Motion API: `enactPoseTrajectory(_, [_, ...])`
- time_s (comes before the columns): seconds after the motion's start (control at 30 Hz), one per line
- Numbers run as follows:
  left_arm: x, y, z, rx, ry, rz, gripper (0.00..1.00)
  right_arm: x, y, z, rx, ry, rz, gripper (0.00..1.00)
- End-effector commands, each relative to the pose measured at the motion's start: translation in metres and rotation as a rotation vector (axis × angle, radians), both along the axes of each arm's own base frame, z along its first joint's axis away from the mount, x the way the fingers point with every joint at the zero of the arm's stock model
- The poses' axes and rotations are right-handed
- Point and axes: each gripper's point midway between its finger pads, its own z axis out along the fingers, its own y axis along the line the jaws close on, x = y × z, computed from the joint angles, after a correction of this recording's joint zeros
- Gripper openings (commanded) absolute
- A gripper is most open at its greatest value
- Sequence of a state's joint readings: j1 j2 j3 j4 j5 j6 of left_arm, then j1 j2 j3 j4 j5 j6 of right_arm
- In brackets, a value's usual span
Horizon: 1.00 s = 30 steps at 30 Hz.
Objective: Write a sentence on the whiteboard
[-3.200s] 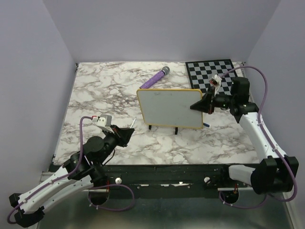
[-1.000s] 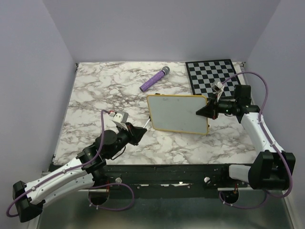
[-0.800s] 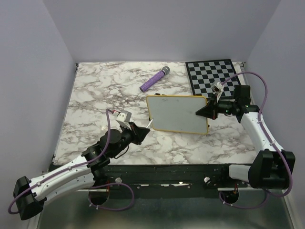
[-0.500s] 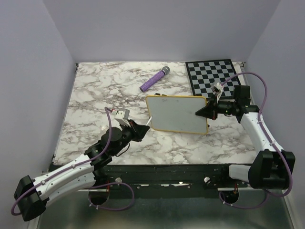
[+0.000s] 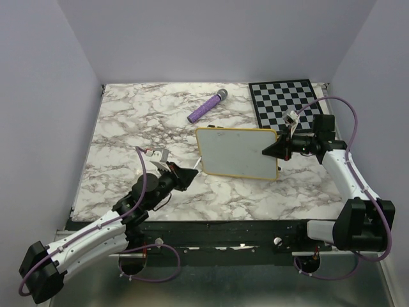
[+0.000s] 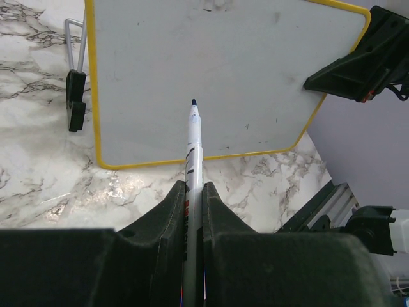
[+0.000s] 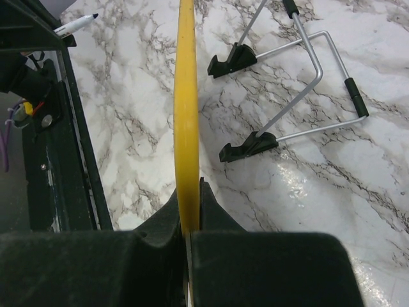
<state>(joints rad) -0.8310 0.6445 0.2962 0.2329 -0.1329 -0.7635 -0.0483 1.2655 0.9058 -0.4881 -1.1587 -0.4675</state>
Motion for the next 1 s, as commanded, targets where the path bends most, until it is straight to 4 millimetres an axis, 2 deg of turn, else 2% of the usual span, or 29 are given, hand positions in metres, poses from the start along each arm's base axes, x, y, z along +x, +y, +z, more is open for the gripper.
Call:
enactPoseTrajectory(0.0, [0.001,0.004,-0.001,-0.024,-0.020,0.003,0.00,0.005,-0.005,-0.011,-0.029,0.036,-0.030,0.01])
enactPoseTrajectory(0.23, [0.006,0.007,-0.005,-0.050,0.001,0.030,0.00,0.004,-0.005,-0.011,-0.024,0.042,-0.032,0.01])
enactPoseTrajectory(0.67, [0.017,0.002,0.002,-0.084,-0.011,0.047,0.00,0.005,-0.006,-0.011,-0.027,0.042,-0.036,0.01])
enactPoseTrajectory(0.77, [0.020,-0.001,0.006,-0.100,-0.016,0.043,0.00,0.006,-0.006,-0.012,-0.027,0.047,-0.037,0.01])
enactPoseTrajectory(0.97, [0.020,-0.006,0.002,-0.098,0.012,0.028,0.00,0.005,-0.006,-0.013,-0.027,0.051,-0.037,0.00])
